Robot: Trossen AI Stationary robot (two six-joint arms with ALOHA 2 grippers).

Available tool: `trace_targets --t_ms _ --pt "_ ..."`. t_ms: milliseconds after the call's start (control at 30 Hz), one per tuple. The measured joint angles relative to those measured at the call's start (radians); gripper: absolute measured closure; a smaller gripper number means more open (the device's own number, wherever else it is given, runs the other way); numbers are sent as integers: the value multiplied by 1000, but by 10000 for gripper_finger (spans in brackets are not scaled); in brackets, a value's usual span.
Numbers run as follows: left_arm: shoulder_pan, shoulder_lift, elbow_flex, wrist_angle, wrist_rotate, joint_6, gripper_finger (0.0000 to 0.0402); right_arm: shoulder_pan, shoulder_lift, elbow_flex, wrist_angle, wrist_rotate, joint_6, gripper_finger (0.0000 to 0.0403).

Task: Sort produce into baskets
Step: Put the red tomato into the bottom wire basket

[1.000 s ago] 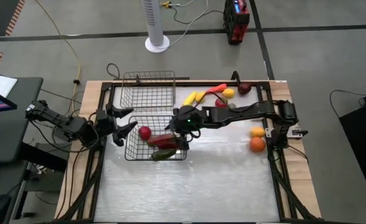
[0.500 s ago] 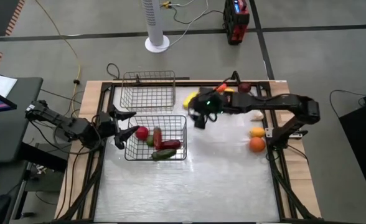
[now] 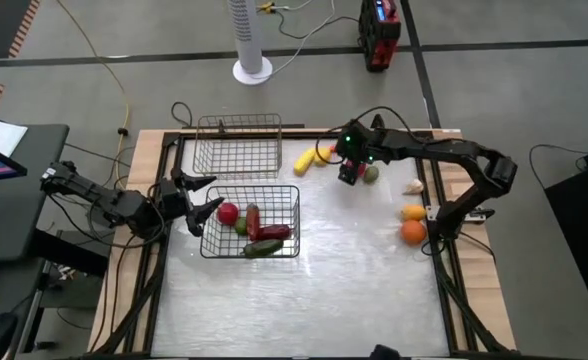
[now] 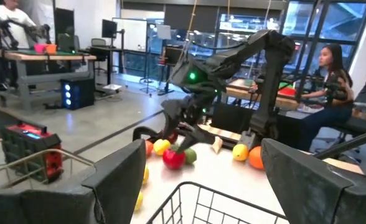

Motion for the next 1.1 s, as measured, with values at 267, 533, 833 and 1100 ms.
trace_targets --t_ms 267,533,833,1100 --pt "0 0 0 6 0 -3 97 -75 30 0 -58 -45 12 9" --pt "1 0 0 4 0 -3 97 -110 124 0 -48 -68 -21 6" --pt "1 0 0 -5 1 -5 97 -99 232 3 -48 -20 -25 29" --pt "1 0 0 -4 1 -6 97 -93 147 -2 -52 -17 -19 67"
